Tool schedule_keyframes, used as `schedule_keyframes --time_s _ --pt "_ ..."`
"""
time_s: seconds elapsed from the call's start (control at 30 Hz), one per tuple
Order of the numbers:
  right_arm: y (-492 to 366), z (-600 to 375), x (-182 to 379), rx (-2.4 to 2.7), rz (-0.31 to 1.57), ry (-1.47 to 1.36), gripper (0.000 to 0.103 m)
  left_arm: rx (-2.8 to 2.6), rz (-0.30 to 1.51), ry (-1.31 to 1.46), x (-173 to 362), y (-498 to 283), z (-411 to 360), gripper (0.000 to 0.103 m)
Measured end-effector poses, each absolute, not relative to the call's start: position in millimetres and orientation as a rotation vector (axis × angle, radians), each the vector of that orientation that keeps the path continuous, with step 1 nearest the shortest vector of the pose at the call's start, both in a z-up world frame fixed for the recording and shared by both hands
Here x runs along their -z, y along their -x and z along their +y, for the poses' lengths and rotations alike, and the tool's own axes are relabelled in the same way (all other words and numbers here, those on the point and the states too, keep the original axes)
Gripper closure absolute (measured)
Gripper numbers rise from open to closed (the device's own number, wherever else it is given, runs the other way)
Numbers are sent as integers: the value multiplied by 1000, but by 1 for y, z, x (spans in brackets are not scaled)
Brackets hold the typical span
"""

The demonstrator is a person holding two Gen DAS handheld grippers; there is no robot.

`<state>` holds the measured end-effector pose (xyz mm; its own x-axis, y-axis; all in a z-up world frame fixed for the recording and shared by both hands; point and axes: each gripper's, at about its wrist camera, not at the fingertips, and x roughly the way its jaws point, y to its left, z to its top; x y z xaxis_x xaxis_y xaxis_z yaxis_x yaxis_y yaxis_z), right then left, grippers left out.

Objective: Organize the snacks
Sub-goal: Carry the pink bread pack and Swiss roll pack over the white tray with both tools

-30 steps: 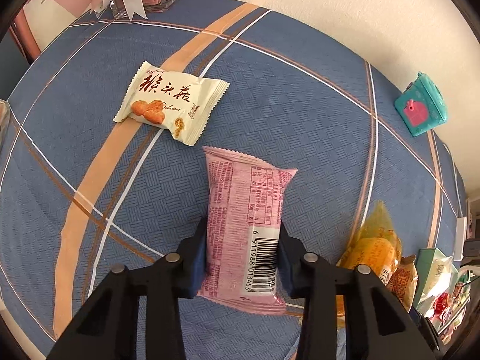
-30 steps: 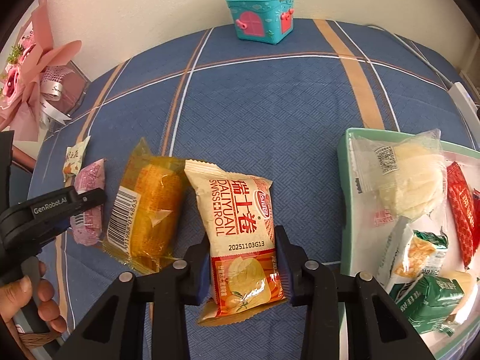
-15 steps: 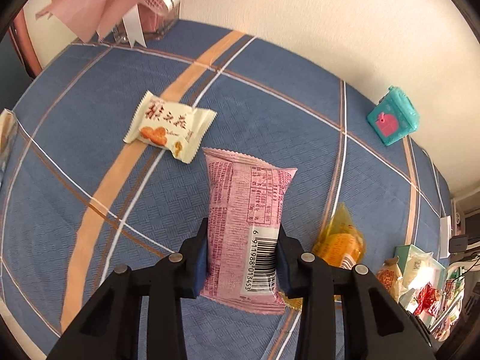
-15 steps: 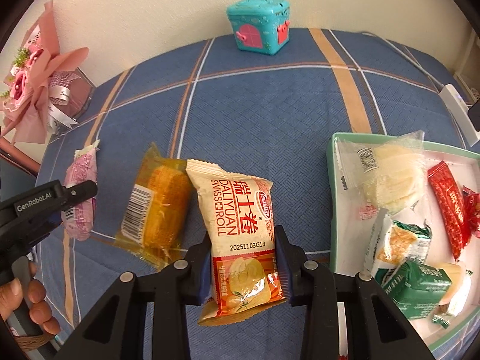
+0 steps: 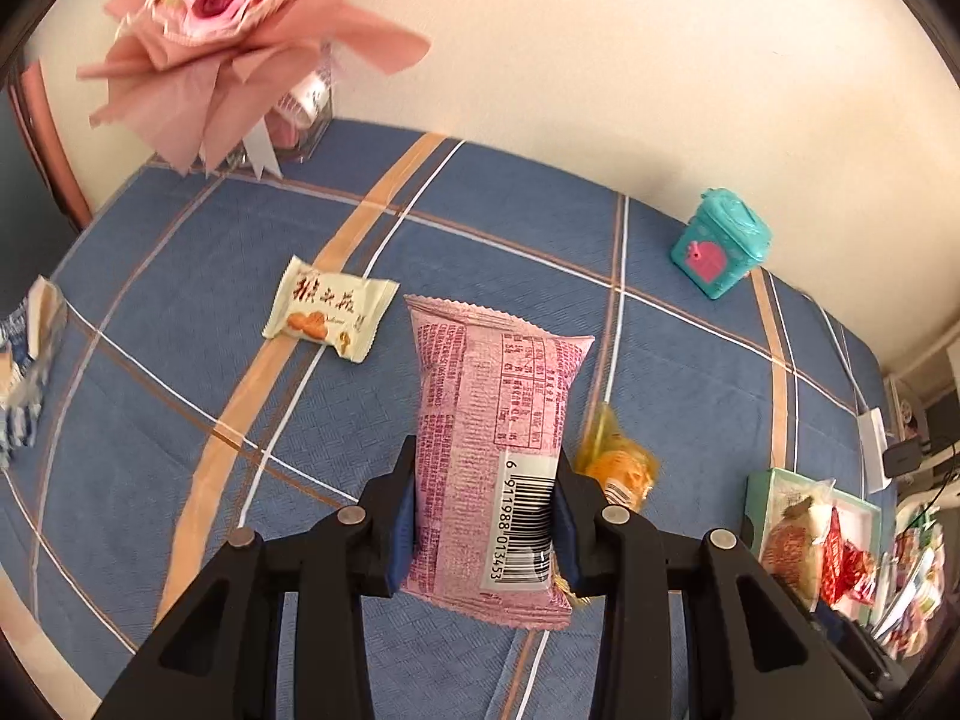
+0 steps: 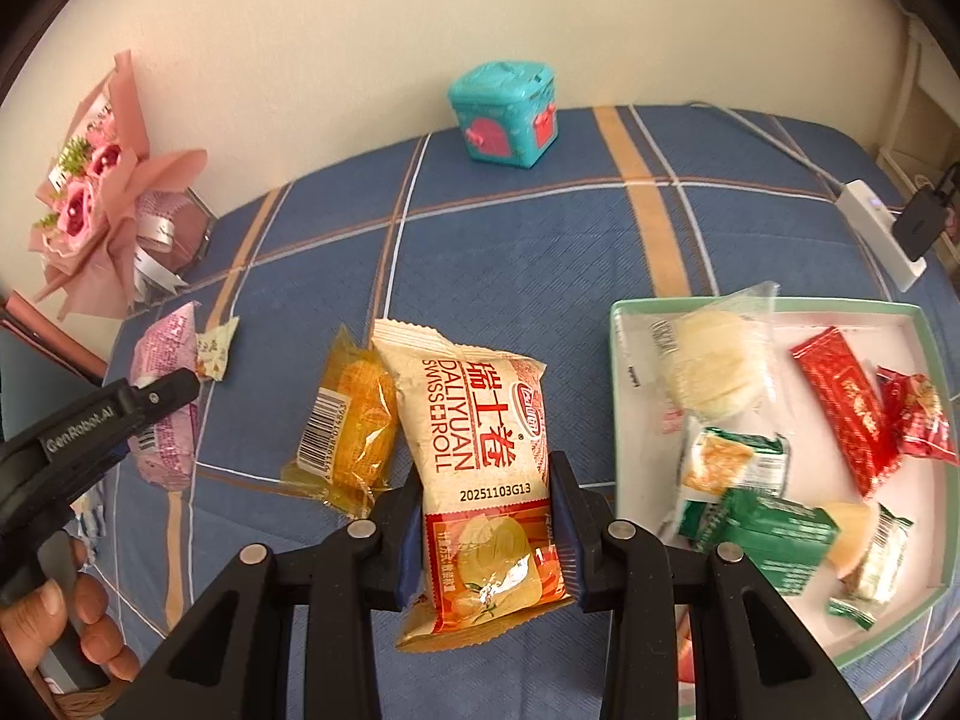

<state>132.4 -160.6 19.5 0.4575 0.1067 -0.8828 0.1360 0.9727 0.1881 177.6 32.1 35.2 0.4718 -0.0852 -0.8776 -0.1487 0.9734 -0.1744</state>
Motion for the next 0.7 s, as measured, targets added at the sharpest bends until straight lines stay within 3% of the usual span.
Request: schedule_keyframes --time_s 0.7 --pt "-100 -265 -47 188 1007 -441 65 264 1026 115 -70 -148 -93 64"
